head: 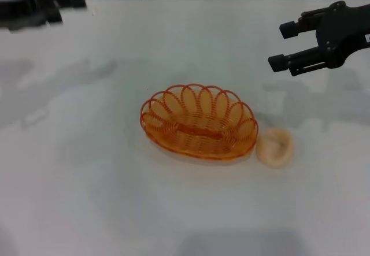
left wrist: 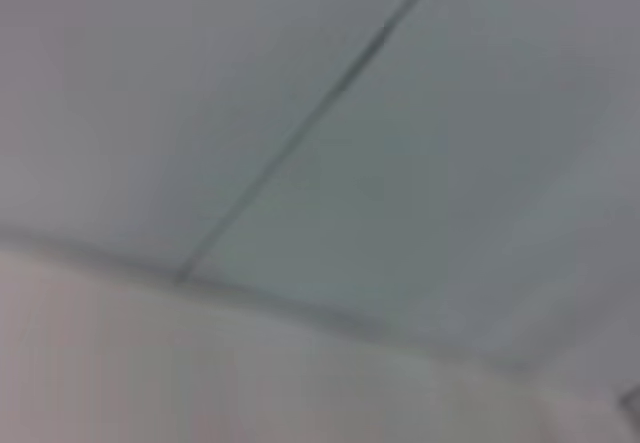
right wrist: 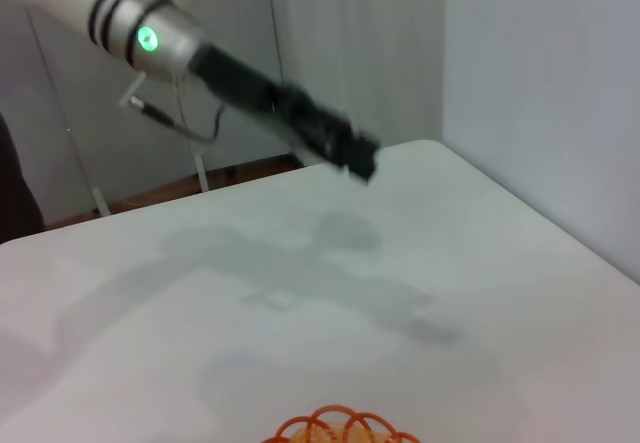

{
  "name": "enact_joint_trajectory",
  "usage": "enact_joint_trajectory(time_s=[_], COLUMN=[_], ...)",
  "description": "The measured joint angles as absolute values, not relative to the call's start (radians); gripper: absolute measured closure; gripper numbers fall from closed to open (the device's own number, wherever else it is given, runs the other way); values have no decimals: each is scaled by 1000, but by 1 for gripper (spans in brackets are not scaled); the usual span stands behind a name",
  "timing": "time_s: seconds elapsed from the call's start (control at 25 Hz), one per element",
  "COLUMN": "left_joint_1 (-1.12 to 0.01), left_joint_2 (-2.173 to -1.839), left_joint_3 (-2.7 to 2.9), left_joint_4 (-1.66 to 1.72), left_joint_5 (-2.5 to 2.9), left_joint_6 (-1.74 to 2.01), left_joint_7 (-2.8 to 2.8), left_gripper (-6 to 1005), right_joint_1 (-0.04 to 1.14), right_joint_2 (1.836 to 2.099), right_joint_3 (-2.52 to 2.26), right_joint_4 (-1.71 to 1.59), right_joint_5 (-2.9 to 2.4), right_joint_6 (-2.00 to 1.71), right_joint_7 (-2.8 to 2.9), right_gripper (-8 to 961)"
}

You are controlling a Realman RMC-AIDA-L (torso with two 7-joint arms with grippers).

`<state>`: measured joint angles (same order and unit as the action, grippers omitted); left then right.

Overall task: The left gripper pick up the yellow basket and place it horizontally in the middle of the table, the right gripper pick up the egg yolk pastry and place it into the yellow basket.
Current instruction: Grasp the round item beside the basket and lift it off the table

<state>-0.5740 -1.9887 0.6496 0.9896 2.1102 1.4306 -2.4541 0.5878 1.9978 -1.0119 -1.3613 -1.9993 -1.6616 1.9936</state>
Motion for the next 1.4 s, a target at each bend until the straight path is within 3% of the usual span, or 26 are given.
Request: enact_joint_trajectory(time_s=[0.28,0.72,0.96,1.4], left_joint_1=[-575,-684,-721,-723], left_joint_2=[-1941,-1878,-1873,-1891], left_joint_3=[615,755,851,865], left_joint_4=[978,946,949,950], left_joint_5=[1951,2103,2181,2189], left_joint_6=[1464,1707,1807,1842], left_joint_7=[-2284,-2110,-2066,-2025], left_gripper=[112,112,112,112], right_joint_1=[595,633,649,663], right_joint_2=[1990,1988,1986,2009], right_joint_3=[-1015,-1018,-1022,-1083], right_joint_4=[-1362,-1365,-1365,-1365], right_joint_5=[-2041,-2161,-2236,-2357], right_joint_6=[-1669,-1692,-1713,-1755], right_joint_7=[2048,2152,2213,2289], right_gripper=[184,184,185,184])
